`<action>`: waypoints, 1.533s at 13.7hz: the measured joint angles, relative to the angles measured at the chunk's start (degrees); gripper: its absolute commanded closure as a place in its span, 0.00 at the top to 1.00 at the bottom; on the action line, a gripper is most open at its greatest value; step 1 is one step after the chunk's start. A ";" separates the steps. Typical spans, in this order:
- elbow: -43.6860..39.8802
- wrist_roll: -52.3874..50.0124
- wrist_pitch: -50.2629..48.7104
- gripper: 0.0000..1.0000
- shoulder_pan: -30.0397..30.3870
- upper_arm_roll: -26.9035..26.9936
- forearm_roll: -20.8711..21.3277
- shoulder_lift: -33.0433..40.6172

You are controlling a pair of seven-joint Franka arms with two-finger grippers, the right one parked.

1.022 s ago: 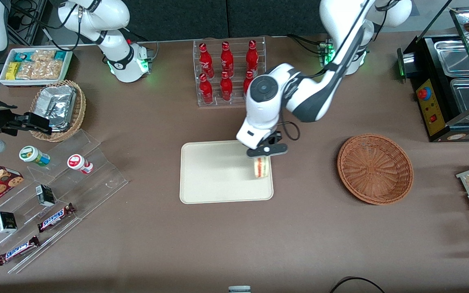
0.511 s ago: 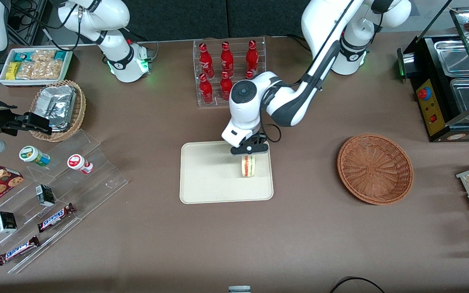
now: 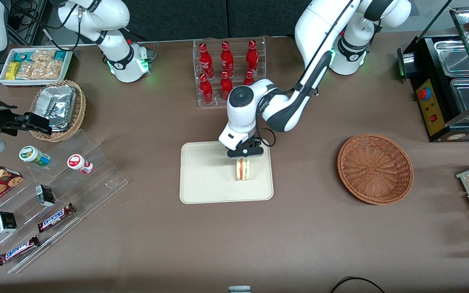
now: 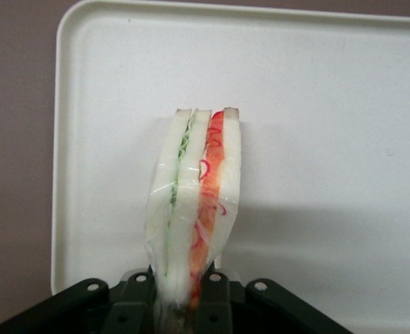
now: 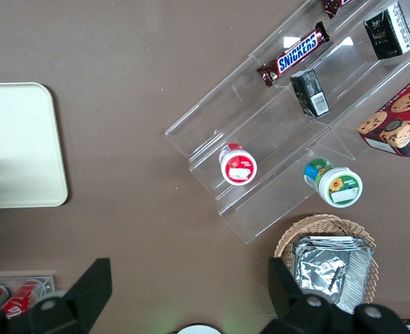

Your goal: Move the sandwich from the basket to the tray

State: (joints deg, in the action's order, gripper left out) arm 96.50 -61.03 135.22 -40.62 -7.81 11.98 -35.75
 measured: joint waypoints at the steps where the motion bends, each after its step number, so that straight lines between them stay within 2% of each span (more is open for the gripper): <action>1: -0.13 -0.24 0.04 0.22 -0.21 0.01 0.02 -0.37; 2: -0.27 -0.38 0.04 0.29 -0.33 0.04 0.04 -0.67; 3: -0.42 -0.44 0.04 0.56 -0.35 0.08 0.06 -0.92; 4: -0.55 -0.44 0.04 0.95 -0.35 0.17 0.08 -1.12; 5: -0.71 -0.44 0.04 1.00 -0.34 0.33 0.11 -1.24; 10: -2.89 -0.79 -0.69 1.00 -0.25 1.12 0.12 -0.50; 14: -4.74 -1.06 -9.19 1.00 1.36 2.60 0.05 5.41; 18: -5.21 -1.07 -17.05 1.00 5.19 2.89 -1.39 12.02; 20: -5.39 -0.69 -21.31 1.00 8.59 3.07 -1.54 15.13; 21: -5.44 2.22 -24.51 1.00 12.25 3.18 -1.84 18.03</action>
State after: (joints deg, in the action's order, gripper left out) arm 91.05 -58.81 110.71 -28.37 -4.63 10.14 -17.72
